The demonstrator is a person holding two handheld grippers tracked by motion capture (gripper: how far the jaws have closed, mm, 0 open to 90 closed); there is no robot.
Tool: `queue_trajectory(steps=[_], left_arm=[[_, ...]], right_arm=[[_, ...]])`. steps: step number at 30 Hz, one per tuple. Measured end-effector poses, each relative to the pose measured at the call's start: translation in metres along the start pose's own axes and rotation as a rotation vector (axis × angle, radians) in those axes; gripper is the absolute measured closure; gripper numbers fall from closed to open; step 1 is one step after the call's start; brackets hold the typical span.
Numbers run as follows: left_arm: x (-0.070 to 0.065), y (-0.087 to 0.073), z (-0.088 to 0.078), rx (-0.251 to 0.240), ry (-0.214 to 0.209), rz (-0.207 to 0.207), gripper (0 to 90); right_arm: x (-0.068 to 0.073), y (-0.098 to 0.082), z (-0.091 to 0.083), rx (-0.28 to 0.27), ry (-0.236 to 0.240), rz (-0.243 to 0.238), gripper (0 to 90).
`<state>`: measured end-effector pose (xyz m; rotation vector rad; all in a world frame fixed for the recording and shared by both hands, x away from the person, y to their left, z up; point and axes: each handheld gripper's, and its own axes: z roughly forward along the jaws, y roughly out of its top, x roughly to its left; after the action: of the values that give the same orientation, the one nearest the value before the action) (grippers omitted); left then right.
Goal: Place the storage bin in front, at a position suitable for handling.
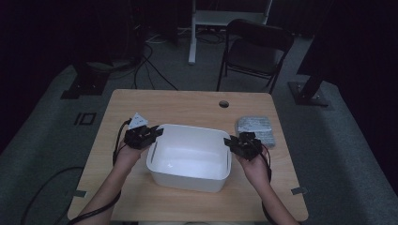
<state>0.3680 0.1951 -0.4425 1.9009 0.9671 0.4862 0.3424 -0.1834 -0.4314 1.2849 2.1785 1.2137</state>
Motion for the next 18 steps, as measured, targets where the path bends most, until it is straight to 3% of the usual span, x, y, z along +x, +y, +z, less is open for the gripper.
queue_trajectory(steps=[8,18], left_arm=[[-0.003,-0.008,-0.011,0.001,-0.001,-0.014,72.6],[-0.015,-0.016,-0.019,0.008,0.029,-0.023,72.0]], right_arm=[[0.0,0.006,0.006,0.011,-0.005,0.003,76.0],[-0.001,0.018,0.018,0.034,-0.022,-0.026,81.0]])
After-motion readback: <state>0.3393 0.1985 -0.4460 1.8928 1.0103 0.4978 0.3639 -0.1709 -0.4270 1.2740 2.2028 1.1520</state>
